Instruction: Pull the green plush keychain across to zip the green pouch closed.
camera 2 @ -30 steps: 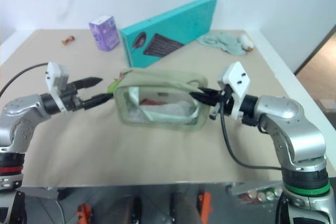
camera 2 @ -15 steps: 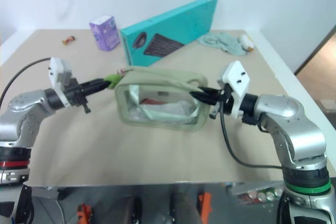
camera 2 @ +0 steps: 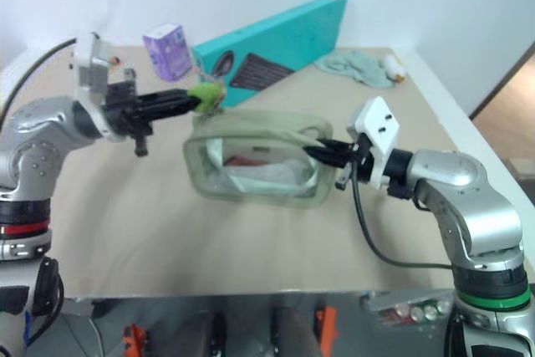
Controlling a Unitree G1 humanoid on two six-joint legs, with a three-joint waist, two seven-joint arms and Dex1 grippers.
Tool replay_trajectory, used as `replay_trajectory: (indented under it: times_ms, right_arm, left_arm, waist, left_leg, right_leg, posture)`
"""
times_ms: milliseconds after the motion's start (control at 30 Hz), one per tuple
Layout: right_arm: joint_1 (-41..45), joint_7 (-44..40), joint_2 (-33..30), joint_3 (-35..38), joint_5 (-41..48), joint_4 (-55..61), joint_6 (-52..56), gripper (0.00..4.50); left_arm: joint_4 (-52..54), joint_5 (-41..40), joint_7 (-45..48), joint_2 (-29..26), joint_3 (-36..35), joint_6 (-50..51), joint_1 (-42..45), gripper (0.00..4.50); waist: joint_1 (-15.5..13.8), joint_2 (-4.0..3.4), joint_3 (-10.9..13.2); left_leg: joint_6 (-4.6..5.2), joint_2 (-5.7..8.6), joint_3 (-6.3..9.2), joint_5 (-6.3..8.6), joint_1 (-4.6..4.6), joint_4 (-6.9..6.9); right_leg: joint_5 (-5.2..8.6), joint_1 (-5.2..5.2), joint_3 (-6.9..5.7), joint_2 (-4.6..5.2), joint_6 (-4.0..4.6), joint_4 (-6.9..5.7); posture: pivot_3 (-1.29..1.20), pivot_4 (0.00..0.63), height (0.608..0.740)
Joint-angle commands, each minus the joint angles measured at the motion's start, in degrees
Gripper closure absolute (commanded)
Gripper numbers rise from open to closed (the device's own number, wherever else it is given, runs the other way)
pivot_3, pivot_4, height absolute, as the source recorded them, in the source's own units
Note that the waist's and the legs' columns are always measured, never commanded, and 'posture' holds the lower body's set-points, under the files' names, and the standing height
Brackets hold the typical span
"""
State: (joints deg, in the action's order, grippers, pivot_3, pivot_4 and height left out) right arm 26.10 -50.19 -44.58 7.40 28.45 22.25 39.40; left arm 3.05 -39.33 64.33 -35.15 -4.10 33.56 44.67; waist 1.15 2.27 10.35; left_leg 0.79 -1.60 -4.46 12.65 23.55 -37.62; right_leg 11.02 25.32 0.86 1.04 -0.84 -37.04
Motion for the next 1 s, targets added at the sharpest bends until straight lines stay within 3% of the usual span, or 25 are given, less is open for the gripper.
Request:
replay_trajectory:
  times_ms: [33,267,633,1000]
  right_arm:
    - [1.2,-0.3,-1.0,0.7,0.6,0.9,-1.3,4.50]
    - [1.8,0.2,-1.1,0.5,0.8,1.5,-0.5,4.50]
    - [1.2,0.2,-1.5,0.7,1.0,2.0,-0.6,4.50]
    - [1.4,-0.3,-1.3,0.0,0.5,0.9,-1.7,4.50]
  left_arm:
    - [3.7,-0.9,1.0,2.0,2.0,-0.7,2.4,4.44]
    - [2.6,1.4,0.8,6.4,4.9,-3.4,3.1,4.44]
    - [-1.0,8.7,5.4,2.8,8.6,-6.5,4.1,4.44]
    - [0.9,7.9,12.1,-2.2,8.7,-3.4,4.7,0.88]
  waist:
    - [0.0,0.00,0.0]
    - [0.0,0.00,0.0]
    - [0.0,0.00,0.0]
    - [0.1,-0.01,0.0]
  left_leg:
    - [0.00,0.00,0.01,0.00,0.00,0.00]
    - [0.00,-0.01,0.01,0.00,0.00,0.00]
    - [0.00,-0.01,0.02,0.00,0.00,0.00]
    - [0.00,-0.05,0.00,0.00,-0.02,0.00]
  right_leg:
    - [0.00,0.00,-0.01,-0.01,0.00,0.00]
    - [0.00,0.00,0.02,-0.04,0.00,0.00]
    - [0.00,0.00,0.01,-0.05,0.01,0.00]
    - [0.00,0.01,0.03,-0.10,0.02,0.00]
  posture:
    - [0.00,0.150,0.740]
    - [0.00,0.150,0.740]
    - [0.00,0.150,0.740]
    - [0.00,0.150,0.740]
